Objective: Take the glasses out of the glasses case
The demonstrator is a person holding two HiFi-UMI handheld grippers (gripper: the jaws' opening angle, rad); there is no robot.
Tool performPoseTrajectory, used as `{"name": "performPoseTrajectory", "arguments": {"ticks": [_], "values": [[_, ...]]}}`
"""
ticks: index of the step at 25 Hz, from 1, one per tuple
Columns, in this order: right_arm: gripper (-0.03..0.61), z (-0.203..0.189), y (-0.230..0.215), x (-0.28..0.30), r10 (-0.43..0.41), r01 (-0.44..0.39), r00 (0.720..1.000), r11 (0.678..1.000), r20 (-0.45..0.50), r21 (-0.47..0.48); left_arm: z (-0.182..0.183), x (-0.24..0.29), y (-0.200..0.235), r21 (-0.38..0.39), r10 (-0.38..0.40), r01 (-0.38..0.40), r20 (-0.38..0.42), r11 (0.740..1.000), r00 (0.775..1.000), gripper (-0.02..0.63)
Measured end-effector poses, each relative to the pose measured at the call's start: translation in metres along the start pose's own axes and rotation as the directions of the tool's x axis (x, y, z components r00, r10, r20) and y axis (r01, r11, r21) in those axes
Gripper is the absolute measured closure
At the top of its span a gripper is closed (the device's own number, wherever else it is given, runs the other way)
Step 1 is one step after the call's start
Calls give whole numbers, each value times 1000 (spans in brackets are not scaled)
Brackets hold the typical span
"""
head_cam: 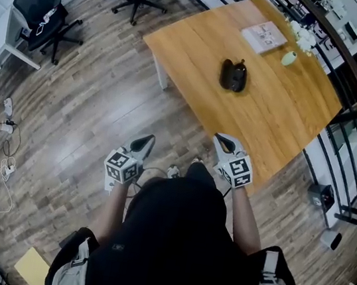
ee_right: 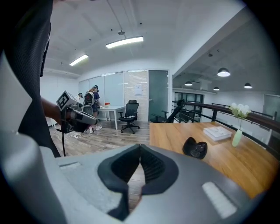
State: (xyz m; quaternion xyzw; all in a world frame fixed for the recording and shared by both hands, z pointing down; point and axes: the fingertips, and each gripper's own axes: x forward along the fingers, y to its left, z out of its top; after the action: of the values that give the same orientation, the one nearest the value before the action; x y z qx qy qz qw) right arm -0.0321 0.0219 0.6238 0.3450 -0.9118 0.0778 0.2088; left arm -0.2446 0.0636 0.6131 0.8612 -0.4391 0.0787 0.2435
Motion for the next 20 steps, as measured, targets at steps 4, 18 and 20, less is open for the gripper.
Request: {"name": "performPoseTrajectory", "arguments": {"ticks": [4,18,20], "values": [[574,6,-6,8,2,-2,1000,1000,4,3,2,4,9,-8,1,-1,9,1000,1000,603],[574,13,-63,32,-12,12,1000,999,8,39,37,56,24,-7,9,-9,5,1000,1000,603],[574,12,-77,34,-16,16,1000,999,5,48,43,70,25,2,4,-4,6,1000,1000,603]]}}
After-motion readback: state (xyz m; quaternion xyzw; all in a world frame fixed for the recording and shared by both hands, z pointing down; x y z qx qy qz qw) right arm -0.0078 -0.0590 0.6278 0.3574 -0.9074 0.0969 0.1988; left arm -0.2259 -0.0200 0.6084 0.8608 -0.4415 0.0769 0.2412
